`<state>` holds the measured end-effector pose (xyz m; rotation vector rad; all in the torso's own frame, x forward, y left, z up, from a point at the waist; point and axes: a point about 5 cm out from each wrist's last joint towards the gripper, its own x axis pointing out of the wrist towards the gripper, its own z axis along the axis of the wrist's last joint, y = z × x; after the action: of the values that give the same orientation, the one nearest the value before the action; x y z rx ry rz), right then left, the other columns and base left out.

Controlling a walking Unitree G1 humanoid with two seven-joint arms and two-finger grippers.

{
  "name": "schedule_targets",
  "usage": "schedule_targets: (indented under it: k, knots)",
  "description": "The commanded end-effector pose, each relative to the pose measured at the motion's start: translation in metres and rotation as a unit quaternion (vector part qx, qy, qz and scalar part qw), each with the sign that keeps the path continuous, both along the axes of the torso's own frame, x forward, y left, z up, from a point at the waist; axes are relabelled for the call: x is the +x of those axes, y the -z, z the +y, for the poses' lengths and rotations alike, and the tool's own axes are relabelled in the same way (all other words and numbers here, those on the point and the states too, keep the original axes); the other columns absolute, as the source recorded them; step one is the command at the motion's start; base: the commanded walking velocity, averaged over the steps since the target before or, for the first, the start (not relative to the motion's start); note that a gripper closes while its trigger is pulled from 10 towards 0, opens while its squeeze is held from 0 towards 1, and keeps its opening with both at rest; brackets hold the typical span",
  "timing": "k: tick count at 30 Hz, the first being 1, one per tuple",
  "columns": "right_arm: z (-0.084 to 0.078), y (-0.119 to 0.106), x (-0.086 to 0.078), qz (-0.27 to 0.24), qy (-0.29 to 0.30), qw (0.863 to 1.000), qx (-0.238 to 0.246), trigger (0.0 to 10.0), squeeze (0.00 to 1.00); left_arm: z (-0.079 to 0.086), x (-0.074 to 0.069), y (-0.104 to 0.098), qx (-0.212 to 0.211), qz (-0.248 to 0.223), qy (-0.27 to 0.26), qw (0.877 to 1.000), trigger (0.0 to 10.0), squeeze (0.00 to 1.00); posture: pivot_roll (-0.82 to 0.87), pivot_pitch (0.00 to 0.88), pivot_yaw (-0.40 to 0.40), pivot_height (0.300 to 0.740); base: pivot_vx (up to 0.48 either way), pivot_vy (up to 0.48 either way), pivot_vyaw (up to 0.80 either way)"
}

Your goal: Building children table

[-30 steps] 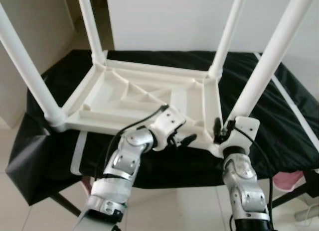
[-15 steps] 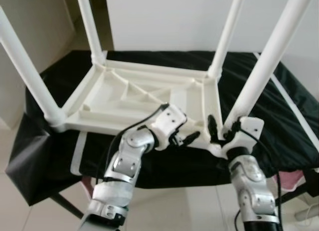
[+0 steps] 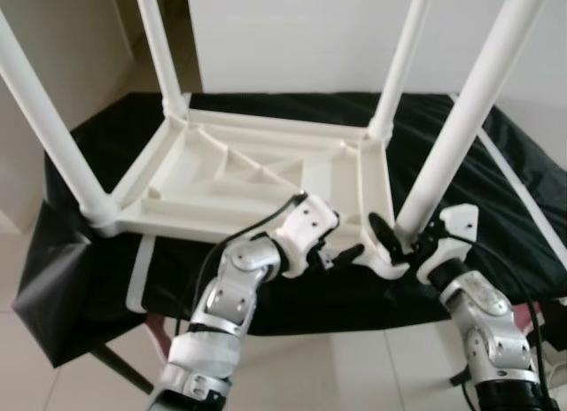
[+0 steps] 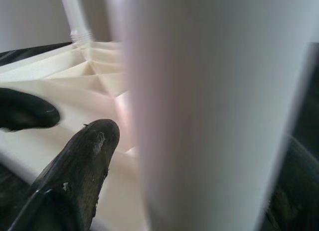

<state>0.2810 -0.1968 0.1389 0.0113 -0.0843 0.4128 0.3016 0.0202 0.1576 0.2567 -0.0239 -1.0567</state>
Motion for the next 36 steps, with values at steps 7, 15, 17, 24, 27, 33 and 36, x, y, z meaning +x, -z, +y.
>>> schedule_targets:
  k: [7, 15, 17, 24, 27, 33, 36]
  knots:
    - [0.000, 0.003, 0.007, 0.021, -0.099, 0.994, -0.051, 6.5, 0.00, 0.003, -0.003, 0.012, 0.015, 0.010, 0.000, 1.000, 10.0, 0.00, -0.07, 0.000, 0.011, 0.740, 0.000, 0.000, 0.00]
    - [-0.006, 0.005, 0.011, 0.027, -0.126, 0.990, -0.065, 0.0, 0.00, 0.002, 0.001, 0.009, 0.018, 0.001, -0.010, 1.000, 10.0, 0.00, -0.05, 0.000, -0.003, 0.740, 0.000, 0.000, 0.00]
    - [-0.007, 0.007, 0.008, 0.030, -0.127, 0.989, -0.067, 0.0, 0.00, 0.003, 0.001, 0.009, 0.017, 0.001, -0.014, 1.000, 10.0, 0.00, -0.05, 0.000, -0.005, 0.740, 0.000, 0.000, 0.00]
    - [-0.015, 0.017, -0.002, 0.049, -0.105, 0.992, -0.040, 0.0, 0.00, 0.015, 0.005, 0.011, 0.015, 0.005, -0.038, 0.999, 10.0, 0.00, -0.07, 0.000, 0.005, 0.740, 0.000, 0.000, 0.00]
    - [-0.015, 0.018, -0.002, 0.051, -0.101, 0.993, -0.030, 0.0, 0.00, 0.017, 0.006, 0.012, 0.016, 0.006, -0.040, 0.999, 10.0, 0.00, -0.07, 0.000, 0.006, 0.740, 0.000, 0.000, 0.00]
    - [-0.019, 0.014, 0.003, 0.029, -0.032, 0.998, -0.036, 10.0, 0.00, 0.020, 0.007, 0.012, 0.017, 0.006, -0.048, 0.999, 10.0, 0.00, -0.07, 0.000, -0.001, 0.740, 0.000, 0.000, 0.00]
    - [-0.023, 0.017, 0.006, 0.039, 0.020, 0.998, -0.043, 10.0, 0.00, 0.020, 0.006, 0.012, 0.016, 0.005, -0.051, 0.999, 10.0, 0.00, -0.07, 0.000, -0.018, 0.740, 0.000, 0.000, 0.00]
